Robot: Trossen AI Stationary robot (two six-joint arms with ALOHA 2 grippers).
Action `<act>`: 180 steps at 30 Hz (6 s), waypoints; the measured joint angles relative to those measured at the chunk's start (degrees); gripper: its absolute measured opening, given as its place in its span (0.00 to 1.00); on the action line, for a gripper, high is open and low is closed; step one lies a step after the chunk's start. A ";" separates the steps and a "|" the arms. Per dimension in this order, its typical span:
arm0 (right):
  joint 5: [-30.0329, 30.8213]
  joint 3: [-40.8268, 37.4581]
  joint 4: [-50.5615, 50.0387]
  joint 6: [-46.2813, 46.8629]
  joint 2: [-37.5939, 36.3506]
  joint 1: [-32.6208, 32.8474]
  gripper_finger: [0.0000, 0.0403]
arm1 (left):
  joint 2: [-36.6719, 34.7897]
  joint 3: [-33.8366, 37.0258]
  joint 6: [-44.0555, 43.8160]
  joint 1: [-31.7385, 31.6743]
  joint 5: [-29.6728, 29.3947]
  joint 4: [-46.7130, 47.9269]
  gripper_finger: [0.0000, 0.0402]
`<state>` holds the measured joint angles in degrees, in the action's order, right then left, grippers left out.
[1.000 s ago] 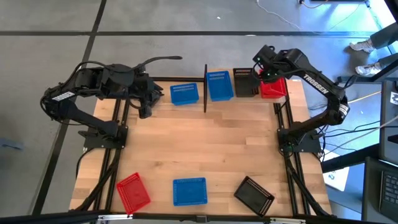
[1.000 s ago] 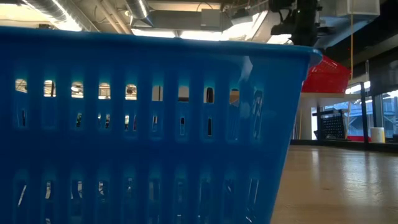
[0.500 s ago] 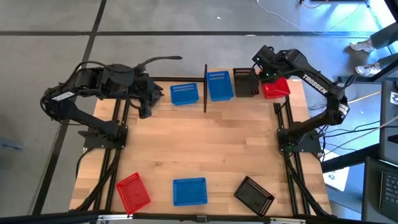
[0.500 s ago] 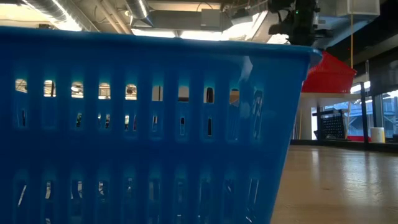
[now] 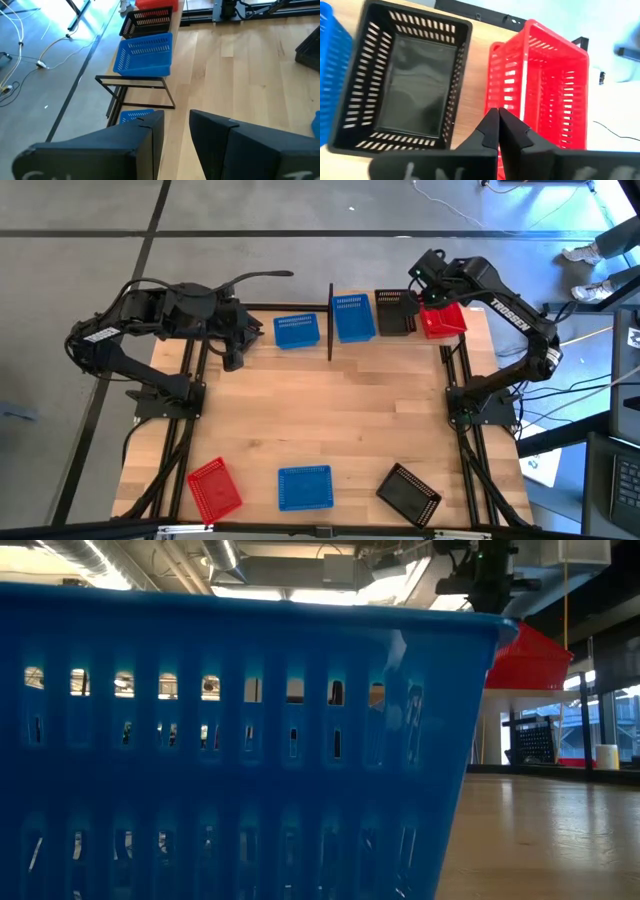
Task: Stack baskets on shelf by color
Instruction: Stack the top red bin on the red bin on the shelf, then stack the bottom blue bin on the blue bin on the shelf
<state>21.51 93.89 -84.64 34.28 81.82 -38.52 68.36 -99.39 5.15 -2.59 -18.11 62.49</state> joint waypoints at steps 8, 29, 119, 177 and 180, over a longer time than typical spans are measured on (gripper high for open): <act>2.81 -0.05 0.64 -0.11 0.00 0.00 0.00 | -0.02 0.00 0.00 0.00 -0.02 0.01 0.21; 2.37 -0.27 -1.05 2.66 0.13 -2.14 0.00 | -0.01 0.00 0.00 0.00 -0.02 0.01 0.21; -19.91 15.25 34.57 -10.57 30.41 64.17 0.04 | -0.39 29.67 -60.06 50.80 9.73 0.70 0.21; -25.67 4.32 52.59 -15.20 33.95 61.24 0.31 | -1.96 29.79 -60.64 50.77 8.34 0.90 0.21; -25.65 0.79 55.81 -15.23 33.97 61.29 0.31 | -2.29 29.79 -60.33 50.77 7.82 0.97 0.21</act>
<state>-4.14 94.68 -28.83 19.06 115.79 22.77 66.07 -69.60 -55.18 48.18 -10.29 63.46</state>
